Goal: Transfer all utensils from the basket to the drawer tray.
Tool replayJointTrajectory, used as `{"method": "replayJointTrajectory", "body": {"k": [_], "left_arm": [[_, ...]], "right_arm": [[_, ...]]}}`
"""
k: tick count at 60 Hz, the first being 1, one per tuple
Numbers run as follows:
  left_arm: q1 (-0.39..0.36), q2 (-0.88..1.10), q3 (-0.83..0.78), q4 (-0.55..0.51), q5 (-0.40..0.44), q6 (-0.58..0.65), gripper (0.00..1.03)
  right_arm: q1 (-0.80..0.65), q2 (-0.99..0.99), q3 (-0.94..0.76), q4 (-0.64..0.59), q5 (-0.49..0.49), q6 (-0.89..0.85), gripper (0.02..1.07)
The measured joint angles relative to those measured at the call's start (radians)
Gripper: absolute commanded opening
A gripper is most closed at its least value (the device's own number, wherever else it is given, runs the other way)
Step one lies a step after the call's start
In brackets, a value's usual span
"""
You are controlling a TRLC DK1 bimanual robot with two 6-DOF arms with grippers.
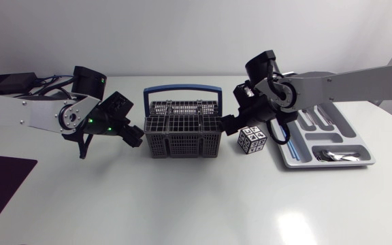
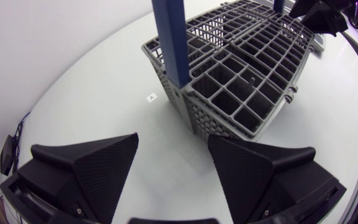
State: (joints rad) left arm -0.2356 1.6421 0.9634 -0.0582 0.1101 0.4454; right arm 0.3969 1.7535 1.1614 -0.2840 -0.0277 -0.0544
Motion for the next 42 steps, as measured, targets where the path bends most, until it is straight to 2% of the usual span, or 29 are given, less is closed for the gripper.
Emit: {"method": "replayJointTrajectory", "body": {"k": [42], "left_arm": [[-0.027,0.01,0.012,-0.002,-0.014,0.0,0.79]], "right_arm": [[0.007,-0.04,-0.023,-0.003,0.037,0.003,0.85]]}}
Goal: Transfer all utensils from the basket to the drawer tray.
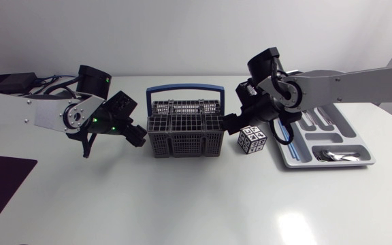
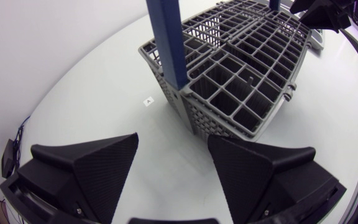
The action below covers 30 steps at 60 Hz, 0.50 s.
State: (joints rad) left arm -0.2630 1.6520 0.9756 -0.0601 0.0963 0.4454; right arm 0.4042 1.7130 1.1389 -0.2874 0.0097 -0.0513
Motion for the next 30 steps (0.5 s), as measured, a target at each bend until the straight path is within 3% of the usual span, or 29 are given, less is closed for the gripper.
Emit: {"method": "replayJointTrajectory", "body": {"k": [13,21,30], "left_arm": [[0.014,-0.017,-0.003,-0.005,0.016,0.0,0.81],[0.039,-0.084,-0.029,-0.005,0.029,0.0,0.91],[0.08,-0.169,-0.056,-0.01,0.03,0.0,0.98]], "right_arm": [[-0.005,-0.038,-0.042,0.0,-0.002,0.0,0.89],[-0.02,-0.068,-0.073,0.0,-0.005,-0.001,1.01],[-0.057,-0.111,-0.103,0.003,0.004,-0.012,1.02]]}}
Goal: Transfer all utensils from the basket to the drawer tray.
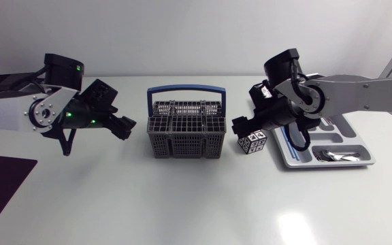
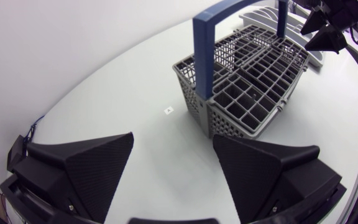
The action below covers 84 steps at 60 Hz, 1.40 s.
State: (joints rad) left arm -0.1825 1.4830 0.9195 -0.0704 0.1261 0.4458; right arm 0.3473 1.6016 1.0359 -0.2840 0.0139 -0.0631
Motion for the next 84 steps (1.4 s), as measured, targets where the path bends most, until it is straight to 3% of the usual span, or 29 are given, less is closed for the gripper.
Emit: {"method": "replayJointTrajectory", "body": {"k": [27,48,65,77,84], "left_arm": [[0.049,-0.376,-0.109,-0.056,0.007,-0.006,0.98],[0.097,-0.478,-0.152,-0.111,-0.005,-0.089,0.98],[0.103,-0.667,-0.244,-0.077,-0.012,-0.106,0.98],[0.102,-0.842,-0.364,-0.026,-0.012,-0.107,0.98],[0.102,-0.915,-0.42,-0.015,-0.016,-0.11,0.98]], "right_arm": [[-0.158,-0.339,-0.142,0.037,0.027,-0.104,1.02],[-0.279,-0.522,-0.263,0.06,0.035,-0.208,1.02],[-0.332,-0.659,-0.398,0.182,0.04,-0.204,1.02],[-0.364,-0.915,-0.592,0.388,0.063,-0.208,1.02],[-0.369,-1.017,-0.66,0.421,0.069,-0.223,1.02]]}}
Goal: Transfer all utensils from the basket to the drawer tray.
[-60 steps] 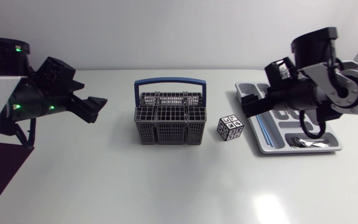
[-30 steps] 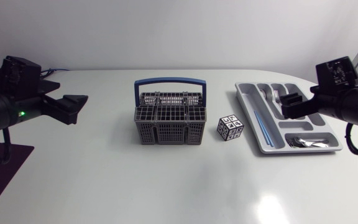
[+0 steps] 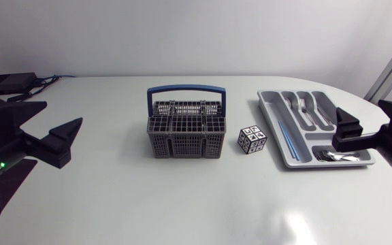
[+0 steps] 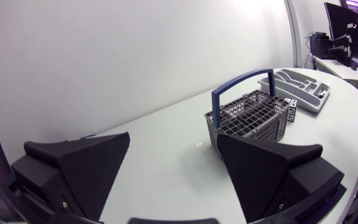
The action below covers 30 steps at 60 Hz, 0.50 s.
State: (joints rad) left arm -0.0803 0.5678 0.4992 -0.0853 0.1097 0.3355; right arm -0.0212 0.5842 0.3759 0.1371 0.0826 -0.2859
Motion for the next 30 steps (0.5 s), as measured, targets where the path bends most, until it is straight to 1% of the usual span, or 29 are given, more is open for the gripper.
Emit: {"method": "replayJointTrajectory", "body": {"k": [15,30], "left_arm": [[0.011,-0.159,-0.126,0.016,-0.032,-0.059,0.98],[0.034,-0.304,-0.253,0.036,-0.059,-0.148,0.98]], "right_arm": [[0.0,-0.153,-0.111,-0.006,-0.006,0.003,1.02],[0.002,-0.299,-0.193,-0.048,-0.03,0.08,1.02]]}}
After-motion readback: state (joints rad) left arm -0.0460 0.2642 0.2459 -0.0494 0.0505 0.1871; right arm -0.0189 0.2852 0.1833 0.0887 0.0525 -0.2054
